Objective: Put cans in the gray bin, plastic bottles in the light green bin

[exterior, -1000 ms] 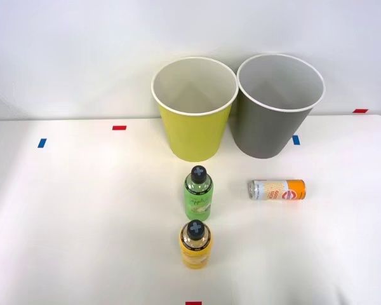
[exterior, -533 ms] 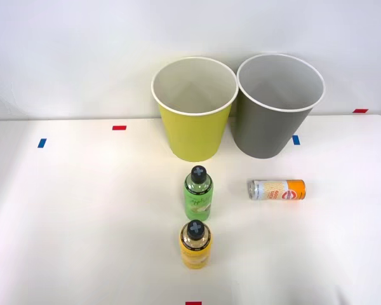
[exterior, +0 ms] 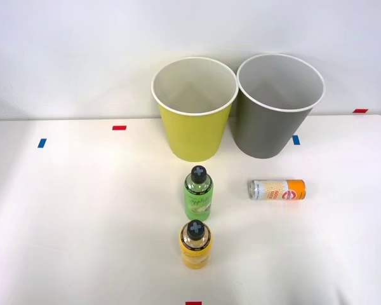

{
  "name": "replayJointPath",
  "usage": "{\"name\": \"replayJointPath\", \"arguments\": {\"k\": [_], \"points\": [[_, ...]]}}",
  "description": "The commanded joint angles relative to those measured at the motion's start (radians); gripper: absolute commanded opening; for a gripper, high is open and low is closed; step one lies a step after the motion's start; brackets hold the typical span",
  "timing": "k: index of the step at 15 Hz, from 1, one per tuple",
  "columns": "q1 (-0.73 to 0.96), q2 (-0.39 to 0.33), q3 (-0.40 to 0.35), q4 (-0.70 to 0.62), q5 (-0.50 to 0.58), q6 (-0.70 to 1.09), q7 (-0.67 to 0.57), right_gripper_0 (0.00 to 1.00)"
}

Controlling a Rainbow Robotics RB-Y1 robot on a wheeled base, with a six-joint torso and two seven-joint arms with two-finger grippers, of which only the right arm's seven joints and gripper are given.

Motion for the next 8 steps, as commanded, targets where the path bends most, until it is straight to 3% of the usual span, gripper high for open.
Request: {"name": "replayJointPath", "arguments": {"k": [1,8], "points": [[0.000,0.000,0.000,0.000,0.000,0.000,0.000,1.00],[0.000,0.000,0.000,0.000,0.000,0.000,0.000,1.00]]}}
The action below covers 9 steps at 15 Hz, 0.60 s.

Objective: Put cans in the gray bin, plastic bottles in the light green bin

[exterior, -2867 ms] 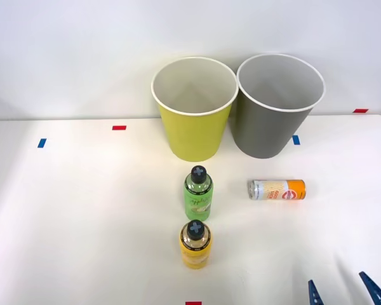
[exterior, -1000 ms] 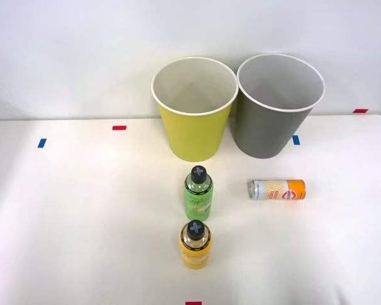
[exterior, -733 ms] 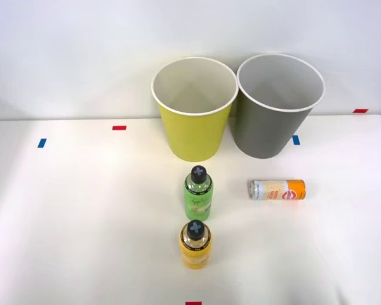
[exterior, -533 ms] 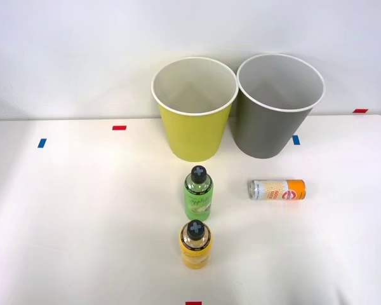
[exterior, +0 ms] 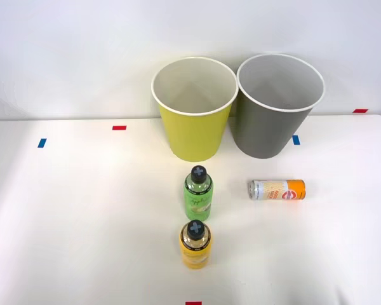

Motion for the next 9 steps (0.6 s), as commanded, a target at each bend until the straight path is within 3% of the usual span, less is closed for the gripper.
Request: {"name": "replayJointPath", "arguments": {"k": [1,9], "points": [[0.000,0.000,0.000,0.000,0.000,0.000,0.000,1.00],[0.000,0.000,0.000,0.000,0.000,0.000,0.000,1.00]]}}
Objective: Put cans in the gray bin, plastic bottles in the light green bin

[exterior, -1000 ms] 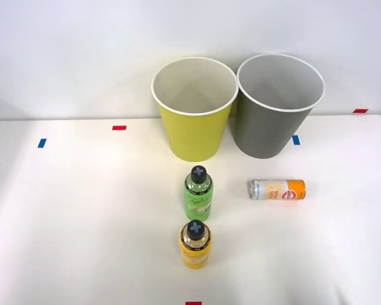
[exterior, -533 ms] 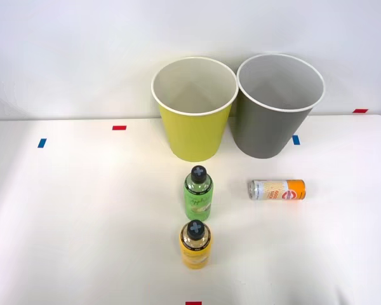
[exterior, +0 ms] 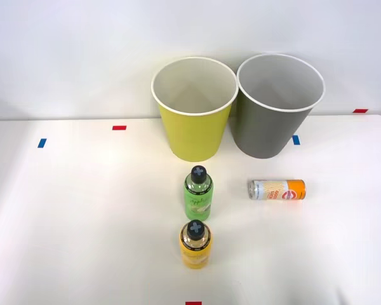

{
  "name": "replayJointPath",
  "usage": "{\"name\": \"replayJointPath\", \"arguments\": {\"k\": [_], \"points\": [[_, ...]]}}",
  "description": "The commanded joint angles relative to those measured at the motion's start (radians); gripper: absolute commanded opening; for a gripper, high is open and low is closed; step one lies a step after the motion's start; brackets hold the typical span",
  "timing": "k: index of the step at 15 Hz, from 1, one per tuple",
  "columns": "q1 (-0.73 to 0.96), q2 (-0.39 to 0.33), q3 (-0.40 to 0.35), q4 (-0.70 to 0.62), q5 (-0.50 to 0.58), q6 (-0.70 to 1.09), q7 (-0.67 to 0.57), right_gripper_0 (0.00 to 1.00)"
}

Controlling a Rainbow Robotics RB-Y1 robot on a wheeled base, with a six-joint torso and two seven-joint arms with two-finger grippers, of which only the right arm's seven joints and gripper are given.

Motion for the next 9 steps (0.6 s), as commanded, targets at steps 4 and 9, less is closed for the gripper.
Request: {"name": "replayJointPath", "arguments": {"k": [4,9], "points": [[0.000,0.000,0.000,0.000,0.000,0.000,0.000,1.00],[0.000,0.000,0.000,0.000,0.000,0.000,0.000,1.00]]}}
